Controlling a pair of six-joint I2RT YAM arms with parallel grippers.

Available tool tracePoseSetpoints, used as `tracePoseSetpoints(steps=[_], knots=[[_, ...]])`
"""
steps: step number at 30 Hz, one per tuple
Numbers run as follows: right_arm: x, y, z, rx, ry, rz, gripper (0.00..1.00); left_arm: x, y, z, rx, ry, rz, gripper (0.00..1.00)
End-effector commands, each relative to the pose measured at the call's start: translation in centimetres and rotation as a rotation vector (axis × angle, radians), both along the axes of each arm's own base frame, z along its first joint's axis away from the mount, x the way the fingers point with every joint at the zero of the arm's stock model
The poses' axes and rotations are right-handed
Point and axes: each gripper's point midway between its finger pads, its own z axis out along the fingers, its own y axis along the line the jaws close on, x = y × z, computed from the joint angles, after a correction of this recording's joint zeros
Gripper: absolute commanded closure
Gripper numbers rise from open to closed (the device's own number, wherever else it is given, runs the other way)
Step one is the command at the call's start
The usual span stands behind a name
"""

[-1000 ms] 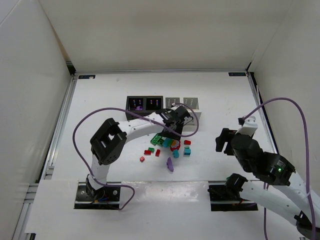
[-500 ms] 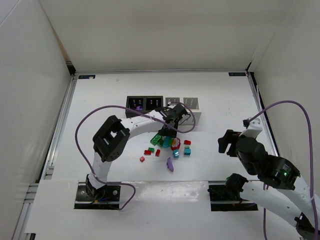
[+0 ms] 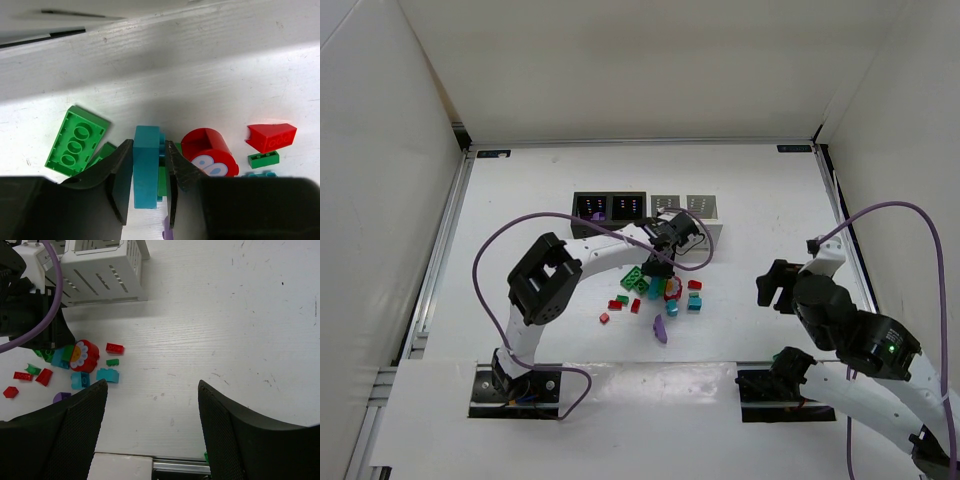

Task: Sort the legos into containers by color

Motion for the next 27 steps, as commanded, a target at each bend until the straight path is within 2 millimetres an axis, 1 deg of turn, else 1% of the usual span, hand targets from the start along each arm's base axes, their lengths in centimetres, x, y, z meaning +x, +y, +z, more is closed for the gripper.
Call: tracePoseSetpoints(steps=[1, 2, 3, 4, 5, 7, 8, 9, 10, 11, 12, 13, 14, 15, 16, 17, 18, 19, 20, 21, 22, 23, 24, 25, 26, 27], knots=[[0.1, -0.2, 0.4, 0.002, -0.018, -0.001, 0.25, -0.4, 0.1, 1.6, -0.012, -0.001, 0.024, 0.93], [0.0, 0.1, 0.5, 0.007, -0.016, 0.013, 0.25, -0.4, 0.2, 2.1, -0.010, -0.007, 0.026, 1.00], [0.0, 0.2, 0.6, 0.009, -0.017, 0.019, 0.25, -0.4, 0.3, 2.5, -0.013, -0.011, 0.034, 1.00], [0.0, 0.4, 0.6, 0.014, -0.018, 0.021, 0.26, -0.2, -0.1, 3.6, -0.040, -0.032, 0.029, 1.00], [0.0, 0.6, 0.7, 0.017, -0.018, 0.031, 0.26, 0.1, -0.1, 4.7, -0.056, -0.056, 0.036, 1.00], [-0.1, 1.3, 0.9, 0.036, -0.024, 0.062, 0.26, 0.3, 0.0, 5.9, -0.070, -0.082, 0.032, 1.00], [-0.2, 2.0, 0.8, 0.040, -0.021, 0.097, 0.26, 0.7, 0.1, 8.0, -0.098, -0.125, 0.048, 1.00], [-0.1, 3.0, 1.0, 0.061, -0.031, 0.132, 0.26, 0.8, 0.3, 8.8, -0.103, -0.144, 0.052, 1.00], [-0.1, 3.5, 1.0, 0.061, -0.033, 0.153, 0.26, 0.9, 0.6, 10.1, -0.110, -0.173, 0.055, 1.00], [-0.2, 4.3, 0.9, 0.062, -0.032, 0.199, 0.26, 1.0, 0.9, 11.6, -0.122, -0.208, 0.058, 1.00], [-0.1, 5.5, 1.2, 0.077, -0.044, 0.235, 0.26, 1.1, 1.2, 12.3, -0.119, -0.233, 0.059, 1.00], [-0.4, 7.3, 1.6, 0.114, -0.042, 0.311, 0.26, 1.1, 1.4, 13.8, -0.140, -0.263, 0.060, 1.00], [-0.2, 8.5, 2.3, 0.118, -0.075, 0.357, 0.25, 0.9, 1.7, 15.0, -0.154, -0.284, 0.058, 1.00], [-0.8, 10.0, 1.9, 0.117, -0.055, 0.428, 0.23, 0.8, 2.2, 16.3, -0.162, -0.320, 0.060, 1.00], [-0.5, 10.9, 2.2, 0.127, -0.067, 0.442, 0.23, 0.7, 2.3, 16.8, -0.168, -0.334, 0.056, 1.00], [-0.2, 11.5, 3.0, 0.144, -0.092, 0.449, 0.21, 0.4, 2.3, 17.2, -0.173, -0.344, 0.048, 1.00], [0.1, 11.9, 3.2, 0.142, -0.099, 0.455, 0.19, -0.1, 2.9, 18.8, -0.196, -0.380, 0.052, 1.00], [0.4, 13.3, 3.7, 0.146, -0.118, 0.492, 0.16, -0.5, 3.2, 19.0, -0.197, -0.388, 0.040, 1.00], [0.6, 13.6, 4.5, 0.151, -0.132, 0.507, 0.13, -0.9, 3.3, 20.8, -0.243, -0.434, 0.029, 1.00], [0.7, 14.2, 4.2, 0.150, -0.114, 0.526, 0.10, -1.3, 3.0, 21.7, -0.268, -0.452, 0.010, 1.00], [1.5, 14.6, 5.0, 0.159, -0.133, 0.528, 0.10, -1.6, 3.5, 21.3, -0.256, -0.456, 0.009, 1.00], [1.0, 15.6, 5.6, 0.208, -0.124, 0.598, 0.10, -2.0, 3.6, 22.5, -0.285, -0.487, 0.006, 1.00], [1.1, 16.2, 5.5, 0.225, -0.104, 0.620, 0.10, -2.3, 3.5, 23.0, -0.300, -0.501, -0.007, 1.00], [1.9, 16.3, 6.1, 0.254, -0.113, 0.619, 0.10, -2.4, 4.1, 23.9, -0.312, -0.528, 0.005, 1.00], [1.1, 17.4, 6.9, 0.320, -0.099, 0.724, 0.10, -2.7, 4.1, 23.9, -0.315, -0.530, -0.002, 1.00], [1.3, 17.8, 7.9, 0.379, -0.113, 0.742, 0.10, -3.0, 4.1, 24.2, -0.316, -0.540, -0.018, 1.00]])
